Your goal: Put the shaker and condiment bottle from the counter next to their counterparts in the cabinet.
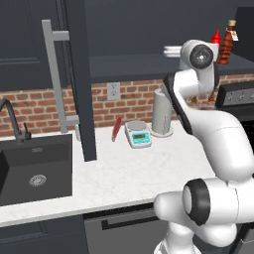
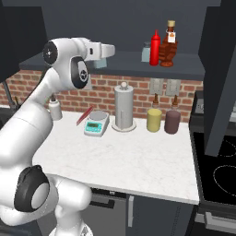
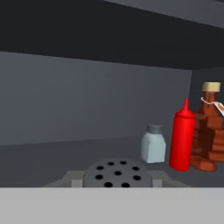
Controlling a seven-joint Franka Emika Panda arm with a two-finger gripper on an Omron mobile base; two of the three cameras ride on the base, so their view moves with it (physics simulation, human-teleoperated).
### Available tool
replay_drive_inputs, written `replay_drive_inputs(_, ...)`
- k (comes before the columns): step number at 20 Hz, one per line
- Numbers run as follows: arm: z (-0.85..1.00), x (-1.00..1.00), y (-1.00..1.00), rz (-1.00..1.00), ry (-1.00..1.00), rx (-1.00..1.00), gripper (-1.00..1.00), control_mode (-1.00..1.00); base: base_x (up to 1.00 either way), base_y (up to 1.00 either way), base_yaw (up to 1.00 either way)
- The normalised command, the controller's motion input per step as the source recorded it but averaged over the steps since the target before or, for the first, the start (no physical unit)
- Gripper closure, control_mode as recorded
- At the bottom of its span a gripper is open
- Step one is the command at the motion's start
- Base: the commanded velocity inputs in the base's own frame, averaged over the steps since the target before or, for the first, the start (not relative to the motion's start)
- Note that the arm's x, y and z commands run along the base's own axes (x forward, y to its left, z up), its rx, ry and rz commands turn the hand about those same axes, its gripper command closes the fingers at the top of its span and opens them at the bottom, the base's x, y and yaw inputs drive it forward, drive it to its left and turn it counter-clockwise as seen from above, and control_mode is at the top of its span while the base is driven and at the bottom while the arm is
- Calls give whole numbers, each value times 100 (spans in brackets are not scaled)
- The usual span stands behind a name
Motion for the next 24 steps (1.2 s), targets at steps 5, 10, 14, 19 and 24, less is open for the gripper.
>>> replay_drive_inputs(5, 0, 42, -5, -9, 0, 0, 100, -100, 0, 0, 0)
replay_drive_inputs(10, 0, 46, -20, -12, 0, 0, 100, -100, 0, 0, 0)
replay_drive_inputs(14, 0, 42, -31, -14, 0, 1, 100, -100, 0, 0, 0)
replay_drive_inputs(19, -1, 38, -8, -10, 0, 0, 100, -100, 0, 0, 0)
replay_drive_inputs(24, -11, 39, 0, -9, 0, 0, 100, -100, 0, 0, 0)
